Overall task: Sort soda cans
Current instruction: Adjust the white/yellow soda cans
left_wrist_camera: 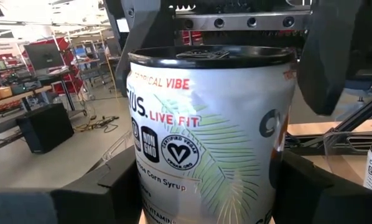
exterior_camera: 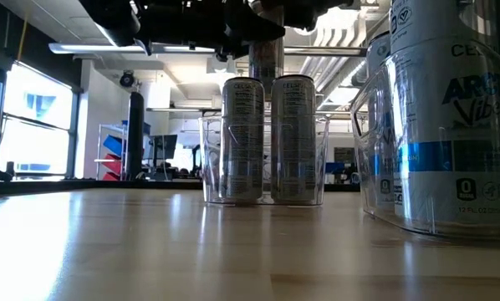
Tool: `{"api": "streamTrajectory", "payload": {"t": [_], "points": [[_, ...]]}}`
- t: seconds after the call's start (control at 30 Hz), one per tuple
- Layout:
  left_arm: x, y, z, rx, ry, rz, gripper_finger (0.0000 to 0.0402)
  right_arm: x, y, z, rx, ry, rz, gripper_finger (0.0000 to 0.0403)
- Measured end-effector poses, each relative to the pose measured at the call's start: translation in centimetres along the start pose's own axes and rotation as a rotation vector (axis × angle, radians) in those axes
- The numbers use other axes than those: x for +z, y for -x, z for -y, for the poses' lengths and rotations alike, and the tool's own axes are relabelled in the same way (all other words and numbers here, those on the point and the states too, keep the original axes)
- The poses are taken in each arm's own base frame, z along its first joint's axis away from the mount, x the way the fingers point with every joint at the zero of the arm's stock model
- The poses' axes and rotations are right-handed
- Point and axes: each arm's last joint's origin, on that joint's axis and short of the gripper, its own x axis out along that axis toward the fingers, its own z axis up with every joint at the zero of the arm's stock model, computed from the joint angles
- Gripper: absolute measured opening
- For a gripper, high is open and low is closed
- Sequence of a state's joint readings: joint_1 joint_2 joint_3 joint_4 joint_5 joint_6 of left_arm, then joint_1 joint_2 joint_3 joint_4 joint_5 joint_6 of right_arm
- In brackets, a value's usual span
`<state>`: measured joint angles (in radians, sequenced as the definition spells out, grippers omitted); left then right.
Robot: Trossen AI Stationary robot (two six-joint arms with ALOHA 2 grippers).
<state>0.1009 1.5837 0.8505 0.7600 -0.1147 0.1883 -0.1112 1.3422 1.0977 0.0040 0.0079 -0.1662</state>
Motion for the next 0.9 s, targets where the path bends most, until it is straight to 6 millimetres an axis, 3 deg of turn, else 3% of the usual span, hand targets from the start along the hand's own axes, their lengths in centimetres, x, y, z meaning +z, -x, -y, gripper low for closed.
{"api": "streamTrajectory", "payload": {"t": [0.37, 0.5, 0.73, 0.9], "points": [[-0.02, 0.04, -0.02, 0.008, 0.001, 0.001, 0.0247, 0.02, -0.59, -0.06, 0.028, 0.025, 0.031, 0.0233], [0.04, 0.04, -0.04, 0.010, -0.003, 0.008, 0.0247, -0.04, -0.68, -0.08, 0.024, 0.041, 0.028, 0.0235], [0.10, 0.01, -0.02, 0.004, 0.006, 0.015, 0.0247, -0.38, -0.80, 0.09, 0.012, 0.044, 0.002, 0.0300], [0.11, 0.01, -0.02, 0.001, 0.005, 0.017, 0.0247, -0.31, -0.76, 0.01, 0.029, 0.046, 0.012, 0.0312]]}}
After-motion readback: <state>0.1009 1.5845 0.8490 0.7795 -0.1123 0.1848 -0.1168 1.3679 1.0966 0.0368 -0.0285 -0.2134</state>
